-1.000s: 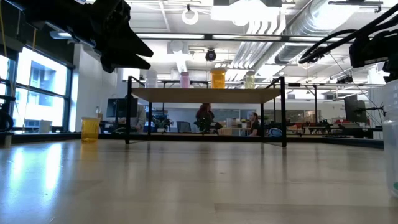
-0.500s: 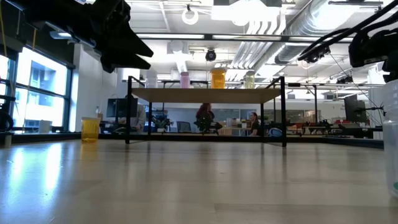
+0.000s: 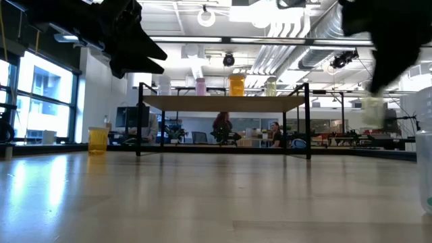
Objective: Pick and place medicine bottles onto shelf by color
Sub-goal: Put the yellow pill bottle on the shelf aligned with the other yellow pill bottle
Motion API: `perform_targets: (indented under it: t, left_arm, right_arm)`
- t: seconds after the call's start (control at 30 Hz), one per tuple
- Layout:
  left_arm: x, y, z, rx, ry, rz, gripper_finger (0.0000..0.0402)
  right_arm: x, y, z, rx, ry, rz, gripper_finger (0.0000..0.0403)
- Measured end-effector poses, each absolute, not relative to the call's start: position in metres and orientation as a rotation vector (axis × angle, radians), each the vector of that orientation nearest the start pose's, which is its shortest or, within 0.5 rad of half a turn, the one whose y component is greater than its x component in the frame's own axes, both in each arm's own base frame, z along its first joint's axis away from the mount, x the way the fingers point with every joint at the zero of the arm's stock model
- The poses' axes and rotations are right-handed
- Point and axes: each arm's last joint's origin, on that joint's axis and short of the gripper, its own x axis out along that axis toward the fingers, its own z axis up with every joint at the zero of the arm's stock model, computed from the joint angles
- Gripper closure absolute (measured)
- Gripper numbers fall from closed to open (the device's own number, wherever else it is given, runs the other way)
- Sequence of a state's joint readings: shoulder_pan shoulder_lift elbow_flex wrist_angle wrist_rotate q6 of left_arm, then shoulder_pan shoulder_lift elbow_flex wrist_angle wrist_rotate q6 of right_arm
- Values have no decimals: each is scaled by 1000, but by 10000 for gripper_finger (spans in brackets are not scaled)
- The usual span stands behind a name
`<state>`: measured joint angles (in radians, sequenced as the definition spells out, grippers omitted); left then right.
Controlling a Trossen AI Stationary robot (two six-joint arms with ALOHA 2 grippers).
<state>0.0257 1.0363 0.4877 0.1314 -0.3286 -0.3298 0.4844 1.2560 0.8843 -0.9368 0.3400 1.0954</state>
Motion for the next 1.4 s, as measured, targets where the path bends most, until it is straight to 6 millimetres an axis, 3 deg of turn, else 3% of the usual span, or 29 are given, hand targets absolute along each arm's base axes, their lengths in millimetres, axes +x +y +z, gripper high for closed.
perform_targets:
  t: [0.23,0.43,0.63,0.83,0.97,1.1,1.4]
  left_arm:
    - [213,15,216,-259,352,414,170]
    - [213,15,216,-259,352,414,170]
    - [213,15,216,-259,352,413,170]
    - [212,15,216,-258,353,414,170]
    - [212,15,215,-258,354,414,170]
    - [212,15,216,-259,353,413,170]
    - [212,15,215,-255,355,413,170]
  right_arm:
    - [223,54,277,374,986,-480,290]
    - [237,16,328,351,862,-492,290]
    - [233,-19,373,347,771,-555,290]
    - [221,-48,403,394,759,-677,290]
    - [221,-63,413,416,799,-745,290]
    - [234,-76,415,429,875,-759,290]
    - [269,-94,392,346,1066,-738,290]
